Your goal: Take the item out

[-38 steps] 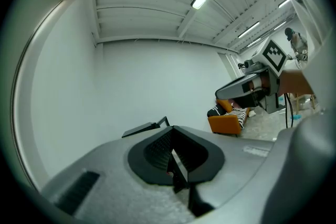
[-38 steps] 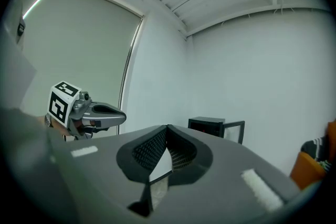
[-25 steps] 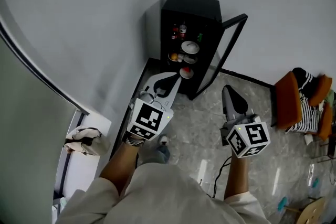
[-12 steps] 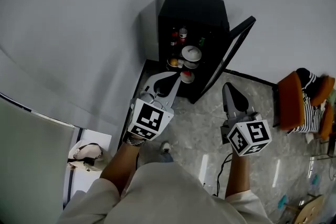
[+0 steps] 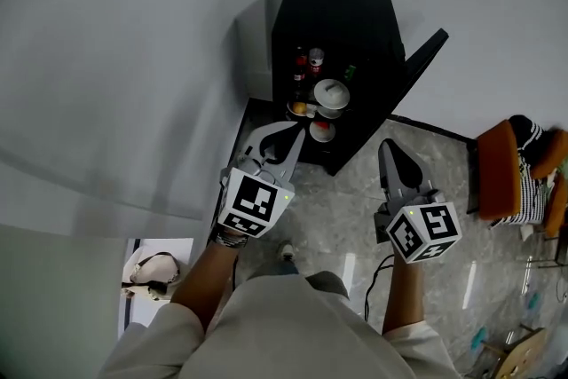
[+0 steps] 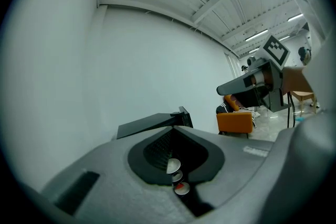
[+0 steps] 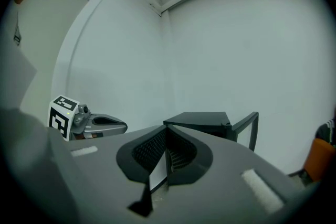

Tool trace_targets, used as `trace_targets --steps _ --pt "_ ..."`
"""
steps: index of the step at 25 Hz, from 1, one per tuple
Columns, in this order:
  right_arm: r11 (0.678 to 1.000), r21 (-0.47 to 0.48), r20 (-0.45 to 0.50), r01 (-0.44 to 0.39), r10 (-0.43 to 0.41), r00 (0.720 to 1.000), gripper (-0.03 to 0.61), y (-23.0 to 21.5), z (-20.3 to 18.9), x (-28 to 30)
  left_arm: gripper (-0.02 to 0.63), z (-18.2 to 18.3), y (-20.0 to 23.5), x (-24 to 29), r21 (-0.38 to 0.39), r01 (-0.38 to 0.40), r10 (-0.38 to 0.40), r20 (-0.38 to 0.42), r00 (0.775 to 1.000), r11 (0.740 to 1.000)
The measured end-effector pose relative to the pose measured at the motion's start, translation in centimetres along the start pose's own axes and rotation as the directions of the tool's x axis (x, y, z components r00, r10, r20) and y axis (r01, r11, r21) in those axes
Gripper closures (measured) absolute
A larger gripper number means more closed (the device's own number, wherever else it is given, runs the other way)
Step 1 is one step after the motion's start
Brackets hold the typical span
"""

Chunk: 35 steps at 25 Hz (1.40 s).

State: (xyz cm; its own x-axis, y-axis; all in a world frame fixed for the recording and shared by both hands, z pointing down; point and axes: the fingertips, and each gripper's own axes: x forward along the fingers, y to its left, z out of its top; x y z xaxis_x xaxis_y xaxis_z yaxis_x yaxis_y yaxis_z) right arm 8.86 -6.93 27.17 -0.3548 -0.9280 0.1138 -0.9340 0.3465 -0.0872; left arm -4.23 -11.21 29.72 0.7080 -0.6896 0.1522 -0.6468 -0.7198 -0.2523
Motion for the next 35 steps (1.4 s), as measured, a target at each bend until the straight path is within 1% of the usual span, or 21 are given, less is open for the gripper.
trace_targets --steps 4,8,10,14,18,21,24,26,28,33,35 --pt "1.000 0.030 -0.005 0.008 -0.008 1.000 0.571 -0.8 -0.7 2.3 0.607 -0.9 1.1 1.0 -0.009 -0.001 0.001 -0.010 1.000 1.000" --pt "0.994 0.111 -0.012 0.011 -0.010 1.000 0.571 -2.0 -1.5 4.5 0.607 -1.3 1.8 2.5 -0.021 -0.010 0.009 -0.016 1.000 1.000" --pt "0.993 0.122 -0.021 0.009 -0.006 1.000 0.571 -2.5 -1.8 5.6 0.607 -1.7 2.3 3.5 -0.023 -0.013 0.012 -0.024 1.000 1.000" --pt "0.990 0.143 -0.033 -0.012 0.017 0.999 0.571 -3.3 -2.6 8.2 0.607 -2.9 3.7 5.0 -0.034 -0.039 0.037 -0.052 0.998 0.999" --pt "0.987 0.157 -0.037 -0.013 0.019 0.999 0.571 -4.9 -3.4 10.4 0.607 -4.3 4.6 6.7 -0.046 -0.061 0.057 -0.085 0.995 0.997" --pt "0.982 0.188 -0.053 -0.017 0.027 0.998 0.571 -6.2 -4.6 12.1 0.607 -5.9 4.7 8.3 -0.061 -0.067 0.059 -0.129 0.990 0.996" --pt "0.974 0.226 -0.080 -0.024 0.043 0.996 0.561 -7.4 -5.9 13.6 0.607 -7.7 5.0 10.2 -0.088 -0.080 0.063 -0.178 0.982 0.993" --pt "0.966 0.255 -0.087 -0.034 0.058 0.995 0.530 -8.2 -6.6 14.8 0.607 -8.7 5.6 11.5 -0.110 -0.098 0.075 -0.200 0.977 0.989" --pt "0.954 0.296 -0.092 -0.038 0.068 0.993 0.518 -9.1 -7.7 16.1 0.607 -9.5 6.0 12.7 -0.121 -0.107 0.079 -0.215 0.974 0.987" --pt "0.925 0.378 -0.122 -0.024 0.075 0.990 0.514 -11.0 -11.2 19.2 0.607 -11.6 6.1 14.9 -0.132 -0.101 0.066 -0.249 0.966 0.986" --pt "0.911 0.412 -0.120 -0.018 0.074 0.990 0.507 -11.7 -12.5 20.5 0.607 -12.4 6.3 15.7 -0.122 -0.103 0.067 -0.265 0.962 0.987"
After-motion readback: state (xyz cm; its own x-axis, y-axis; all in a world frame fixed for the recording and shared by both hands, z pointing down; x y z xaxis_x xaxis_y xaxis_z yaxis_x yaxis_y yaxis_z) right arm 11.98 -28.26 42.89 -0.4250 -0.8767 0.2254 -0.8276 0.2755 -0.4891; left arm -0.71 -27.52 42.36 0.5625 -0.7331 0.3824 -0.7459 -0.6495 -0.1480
